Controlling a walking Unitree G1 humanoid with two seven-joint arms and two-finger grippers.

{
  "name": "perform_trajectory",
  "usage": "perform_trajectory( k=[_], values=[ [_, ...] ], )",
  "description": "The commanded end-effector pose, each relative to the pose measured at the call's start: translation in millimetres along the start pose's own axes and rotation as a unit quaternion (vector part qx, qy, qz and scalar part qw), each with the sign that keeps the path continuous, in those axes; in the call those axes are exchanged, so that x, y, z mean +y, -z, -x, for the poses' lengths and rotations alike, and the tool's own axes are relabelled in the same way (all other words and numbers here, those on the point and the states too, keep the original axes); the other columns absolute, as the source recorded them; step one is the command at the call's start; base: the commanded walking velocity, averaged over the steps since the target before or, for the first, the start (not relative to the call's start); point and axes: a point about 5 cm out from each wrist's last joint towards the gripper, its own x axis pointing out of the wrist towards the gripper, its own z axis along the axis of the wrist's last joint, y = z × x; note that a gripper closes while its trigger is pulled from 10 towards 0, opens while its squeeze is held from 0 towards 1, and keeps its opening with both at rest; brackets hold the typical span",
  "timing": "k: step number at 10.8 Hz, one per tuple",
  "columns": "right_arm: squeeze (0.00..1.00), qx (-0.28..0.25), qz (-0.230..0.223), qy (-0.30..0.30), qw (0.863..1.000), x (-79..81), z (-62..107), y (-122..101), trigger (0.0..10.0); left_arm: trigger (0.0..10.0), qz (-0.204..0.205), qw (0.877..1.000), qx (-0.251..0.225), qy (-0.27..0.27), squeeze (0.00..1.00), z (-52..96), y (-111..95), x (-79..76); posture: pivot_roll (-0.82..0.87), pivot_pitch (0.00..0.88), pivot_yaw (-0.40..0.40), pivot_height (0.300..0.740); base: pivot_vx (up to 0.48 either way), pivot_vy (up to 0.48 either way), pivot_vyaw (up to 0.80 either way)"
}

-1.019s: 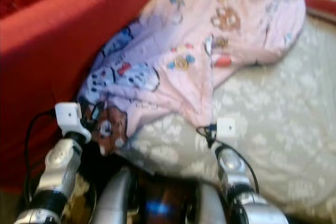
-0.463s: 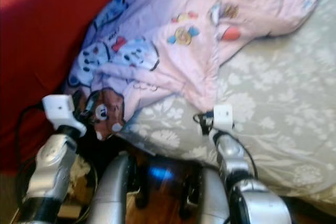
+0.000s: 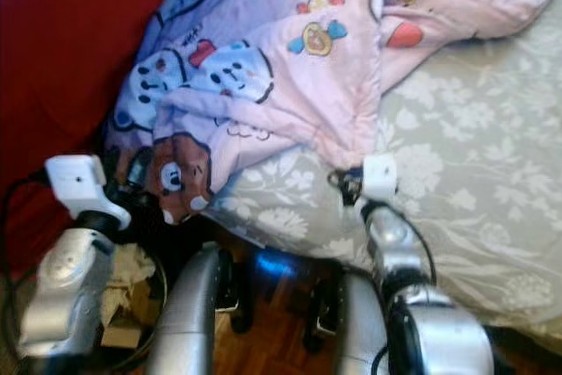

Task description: Clean up the room

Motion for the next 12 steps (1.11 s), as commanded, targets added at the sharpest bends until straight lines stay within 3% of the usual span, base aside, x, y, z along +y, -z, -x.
perform_trajectory(
  k=[1, 5, 8, 9, 10, 12],
  values=[
    [0.0, 0.016, -0.004, 0.012, 1.0, -4.8, 3.5, 9.4, 10.0, 10.0, 0.001, 1.0, 0.011, -0.01, 0.0, 7.2, -1.6, 5.4, 0.38, 0.612, 0.042, 0.627, 0.0, 0.0, 0.0],
    [0.0, 0.041, 0.024, 0.033, 0.998, -12.5, 2.7, 9.8, 10.0, 10.0, -0.009, 1.0, 0.013, -0.014, 0.0, 20.2, -22.9, 5.8, 0.45, 0.638, 0.097, 0.627, 0.0, 0.0, 0.0],
    [0.0, 0.065, 0.002, 0.078, 0.995, -28.8, 7.7, 18.4, 10.0, 10.0, -0.012, 1.0, 0.025, -0.013, 0.0, 28.1, -32.8, 5.4, 0.46, 0.674, 0.117, 0.627, 0.0, 0.0, 0.0],
    [0.0, 0.077, 0.007, 0.085, 0.993, -30.0, 10.0, 23.9, 2.7, 10.0, -0.012, 0.999, 0.033, -0.014, 0.0, 31.1, -32.0, 5.4, 0.46, 0.682, 0.118, 0.627, 0.0, 0.0, 0.0],
    [0.0, 0.088, 0.006, 0.087, 0.992, -30.0, 12.2, 29.5, 0.0, 10.0, -0.011, 0.999, 0.038, -0.013, 0.0, 32.4, -32.4, 4.3, 0.46, 0.686, 0.119, 0.627, 0.0, 0.0, 0.0],
    [0.0, 0.106, -0.008, 0.1, 0.989, -31.5, 16.4, 39.0, 0.0, 10.0, -0.013, 0.999, 0.044, -0.009, 0.0, 33.2, -36.2, 3.9, 0.48, 0.696, 0.135, 0.627, 0.0, 0.0, 0.0]
  ],
)
